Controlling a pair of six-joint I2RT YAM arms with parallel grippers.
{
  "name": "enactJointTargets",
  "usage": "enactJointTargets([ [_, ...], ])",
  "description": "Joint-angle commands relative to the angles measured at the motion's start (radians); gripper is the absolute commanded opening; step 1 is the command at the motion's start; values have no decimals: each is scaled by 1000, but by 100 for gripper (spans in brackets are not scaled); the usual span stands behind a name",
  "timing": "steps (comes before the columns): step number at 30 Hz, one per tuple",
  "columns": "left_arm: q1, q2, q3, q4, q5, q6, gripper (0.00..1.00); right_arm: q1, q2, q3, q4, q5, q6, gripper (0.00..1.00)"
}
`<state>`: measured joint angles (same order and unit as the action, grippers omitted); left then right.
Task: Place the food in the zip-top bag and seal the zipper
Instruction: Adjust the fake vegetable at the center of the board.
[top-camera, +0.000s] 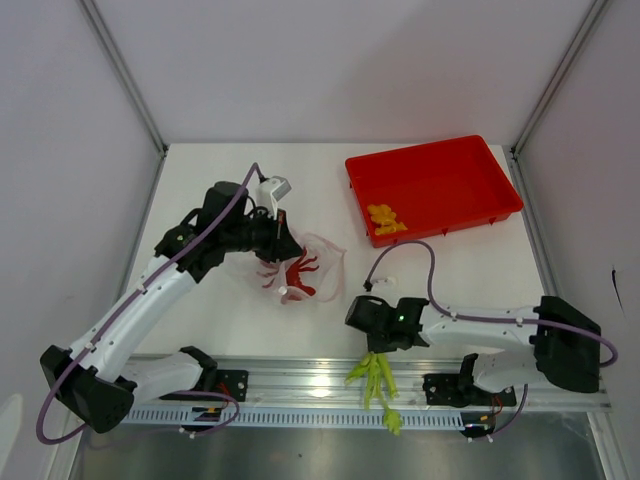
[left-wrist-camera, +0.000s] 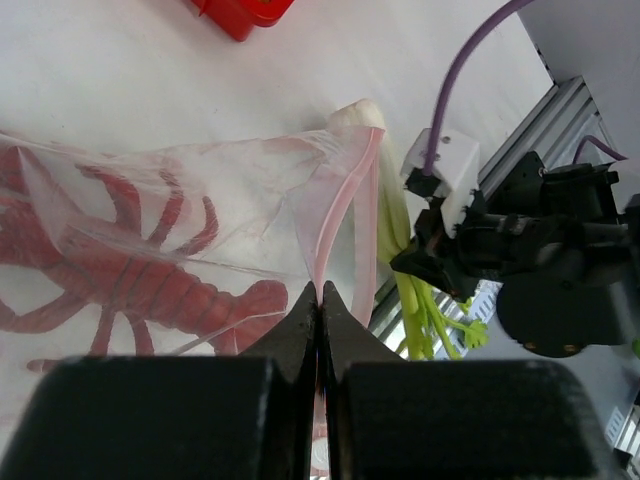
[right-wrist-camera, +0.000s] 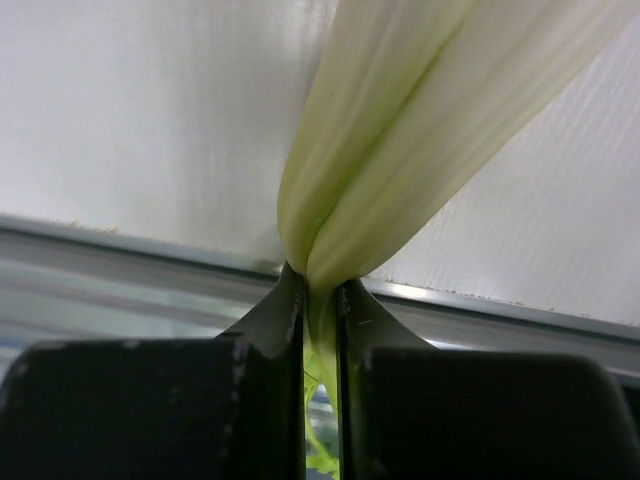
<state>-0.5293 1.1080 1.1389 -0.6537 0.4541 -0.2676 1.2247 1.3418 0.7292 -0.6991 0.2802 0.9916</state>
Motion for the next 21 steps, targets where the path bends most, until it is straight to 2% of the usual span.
enactJointTargets([
  [1, 8, -14, 5, 23, 1, 25, 1, -4, -157, 33, -13, 11, -105, 0],
  [4, 8, -11, 4, 23, 1, 22, 1, -51, -288, 48, 12, -195, -227, 0],
  [5, 8, -10, 4, 25, 6, 21, 1, -63, -318, 55, 13, -305, -246, 0],
  [9, 8, -1, -11, 29, 11, 14, 0, -64, -415, 90, -22, -478, -275, 0],
  [14, 8, 9, -30, 31, 6, 11, 0, -22, -464, 119, -103, -565, -280, 0],
  [21, 8, -7, -62, 34, 6, 13, 1, 7, -451, 176, -36, -725, -298, 0],
])
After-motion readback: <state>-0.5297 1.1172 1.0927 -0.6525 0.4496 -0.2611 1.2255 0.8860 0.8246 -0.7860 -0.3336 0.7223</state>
